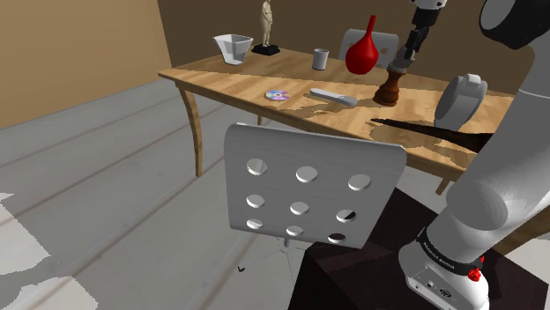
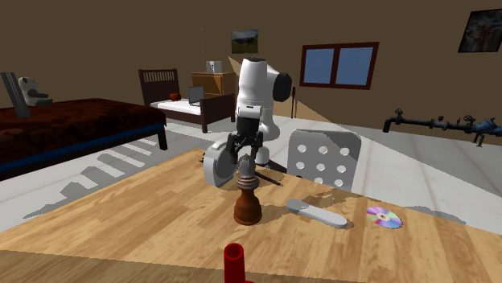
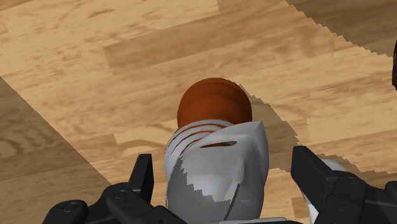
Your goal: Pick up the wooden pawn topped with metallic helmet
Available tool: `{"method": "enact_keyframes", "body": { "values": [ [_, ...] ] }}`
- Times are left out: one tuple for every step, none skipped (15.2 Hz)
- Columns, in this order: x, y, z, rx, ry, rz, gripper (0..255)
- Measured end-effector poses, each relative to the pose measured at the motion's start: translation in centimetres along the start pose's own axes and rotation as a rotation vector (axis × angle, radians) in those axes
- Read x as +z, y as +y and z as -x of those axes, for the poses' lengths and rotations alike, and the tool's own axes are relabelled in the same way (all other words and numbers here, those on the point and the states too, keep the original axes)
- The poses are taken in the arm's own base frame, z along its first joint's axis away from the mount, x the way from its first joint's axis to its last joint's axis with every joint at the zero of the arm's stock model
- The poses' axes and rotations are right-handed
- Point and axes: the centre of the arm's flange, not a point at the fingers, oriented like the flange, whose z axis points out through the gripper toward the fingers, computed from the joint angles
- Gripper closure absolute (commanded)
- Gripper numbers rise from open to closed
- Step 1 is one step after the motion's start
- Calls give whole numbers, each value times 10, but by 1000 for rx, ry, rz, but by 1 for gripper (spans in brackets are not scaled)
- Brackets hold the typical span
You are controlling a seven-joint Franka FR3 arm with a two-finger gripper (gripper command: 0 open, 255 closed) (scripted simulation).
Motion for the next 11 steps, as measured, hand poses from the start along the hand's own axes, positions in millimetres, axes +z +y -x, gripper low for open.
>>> {"method": "enact_keyframes", "body": {
  "values": [
    [0,0,0,0,1,1,255],
    [0,0,0,0,1,1,255],
    [0,0,0,0,2,1,255],
    [0,0,0,0,2,1,255],
    [0,0,0,0,2,1,255],
    [0,0,0,1,2,1,255],
    [0,0,0,1,2,2,255],
    [0,0,0,1,2,2,255],
    [0,0,0,1,2,2,255],
    [0,0,0,1,2,2,255],
    [-1,0,0,0,1,1,255]
  ]
}}
